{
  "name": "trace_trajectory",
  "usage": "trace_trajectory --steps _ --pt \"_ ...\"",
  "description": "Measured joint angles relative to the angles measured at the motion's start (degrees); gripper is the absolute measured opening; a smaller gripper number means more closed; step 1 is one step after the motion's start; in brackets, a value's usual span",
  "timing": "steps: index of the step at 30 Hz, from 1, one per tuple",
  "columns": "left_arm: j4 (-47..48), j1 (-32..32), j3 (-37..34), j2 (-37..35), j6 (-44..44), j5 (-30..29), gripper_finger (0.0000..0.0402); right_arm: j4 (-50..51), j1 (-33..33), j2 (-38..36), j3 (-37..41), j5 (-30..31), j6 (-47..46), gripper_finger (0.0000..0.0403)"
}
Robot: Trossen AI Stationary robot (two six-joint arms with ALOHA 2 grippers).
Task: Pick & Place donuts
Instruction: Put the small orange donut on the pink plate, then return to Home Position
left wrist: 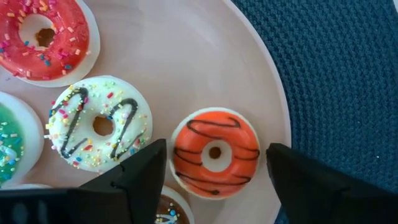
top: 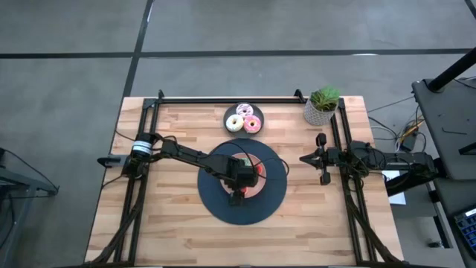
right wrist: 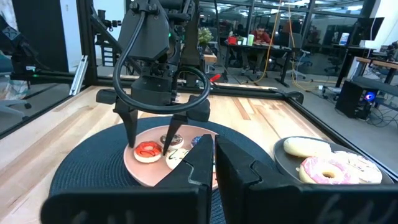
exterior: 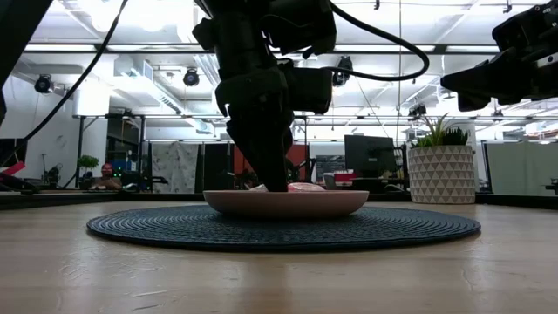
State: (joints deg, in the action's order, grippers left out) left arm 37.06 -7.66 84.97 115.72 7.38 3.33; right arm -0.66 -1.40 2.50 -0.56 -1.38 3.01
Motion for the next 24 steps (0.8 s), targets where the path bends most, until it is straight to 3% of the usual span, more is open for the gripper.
trace_trajectory --steps 6,24 --pt "0.0 0.1 0.0 0.0 0.1 -0.1 0.0274 0.0 0.0 0.0 0.0 0.0 0.0 0.0008" --pt "3.4 0.2 2.5 -0.3 0.0 -0.2 0.0275 0.0 0.0 0.0 0.0 0.0 0.0 0.0008"
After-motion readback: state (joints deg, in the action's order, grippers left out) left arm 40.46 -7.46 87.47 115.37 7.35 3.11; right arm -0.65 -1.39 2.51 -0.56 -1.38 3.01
